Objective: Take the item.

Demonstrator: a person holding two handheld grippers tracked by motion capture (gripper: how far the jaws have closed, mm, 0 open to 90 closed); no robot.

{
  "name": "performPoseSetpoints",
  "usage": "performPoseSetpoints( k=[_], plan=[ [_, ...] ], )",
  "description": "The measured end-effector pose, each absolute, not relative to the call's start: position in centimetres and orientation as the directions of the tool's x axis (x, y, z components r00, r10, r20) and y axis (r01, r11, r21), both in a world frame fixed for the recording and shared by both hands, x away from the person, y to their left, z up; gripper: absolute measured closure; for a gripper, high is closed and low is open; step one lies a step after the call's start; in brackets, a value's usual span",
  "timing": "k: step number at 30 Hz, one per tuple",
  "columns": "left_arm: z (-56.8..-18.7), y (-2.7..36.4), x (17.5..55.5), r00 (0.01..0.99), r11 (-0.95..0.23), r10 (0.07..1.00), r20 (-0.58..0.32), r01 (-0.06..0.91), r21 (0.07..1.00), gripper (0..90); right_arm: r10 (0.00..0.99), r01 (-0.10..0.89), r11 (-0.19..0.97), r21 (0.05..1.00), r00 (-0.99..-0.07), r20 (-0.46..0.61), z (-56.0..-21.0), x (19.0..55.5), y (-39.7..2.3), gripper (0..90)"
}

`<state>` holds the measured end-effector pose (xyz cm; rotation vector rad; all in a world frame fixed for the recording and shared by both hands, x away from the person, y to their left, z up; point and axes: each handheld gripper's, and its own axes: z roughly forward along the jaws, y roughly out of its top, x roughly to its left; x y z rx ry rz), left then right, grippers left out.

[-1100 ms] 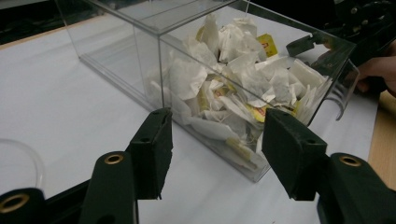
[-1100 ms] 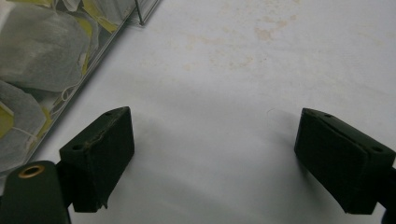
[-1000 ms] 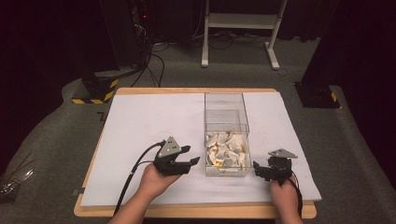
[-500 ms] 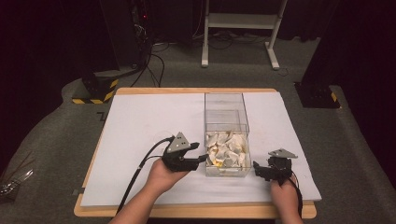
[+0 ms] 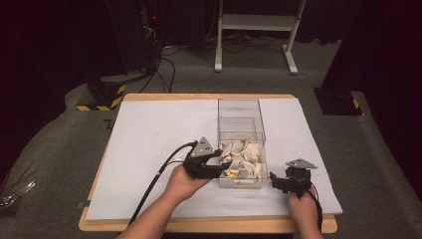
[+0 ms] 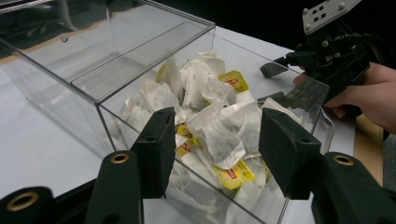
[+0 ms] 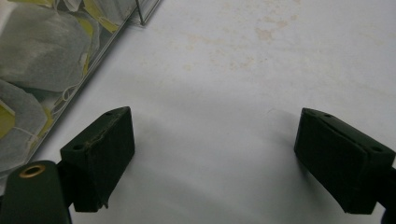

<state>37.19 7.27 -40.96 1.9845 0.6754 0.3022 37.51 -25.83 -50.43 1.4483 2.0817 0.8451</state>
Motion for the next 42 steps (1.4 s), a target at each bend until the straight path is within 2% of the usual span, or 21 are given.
performPoseSetpoints(
  k=[11,16,42],
  plan=[
    [-40.8,5.7,38.3,0.823,-0.386,0.564,-0.068,0.336,0.859,47.2,0.94,0.654,0.259,0.711,-0.341,-0.029,-50.4,37.5,-25.9,12.3],
    [-41.1,5.4,38.8,0.824,-0.389,0.559,-0.091,0.358,0.849,51.1,0.939,0.653,0.26,0.712,-0.342,-0.029,-50.4,37.5,-25.9,12.4],
    [-42.4,1.5,40.8,0.826,-0.579,0.562,-0.035,0.424,0.696,54.7,0.939,0.653,0.259,0.712,-0.344,-0.025,-50.4,37.5,-25.9,12.6]
  ],
)
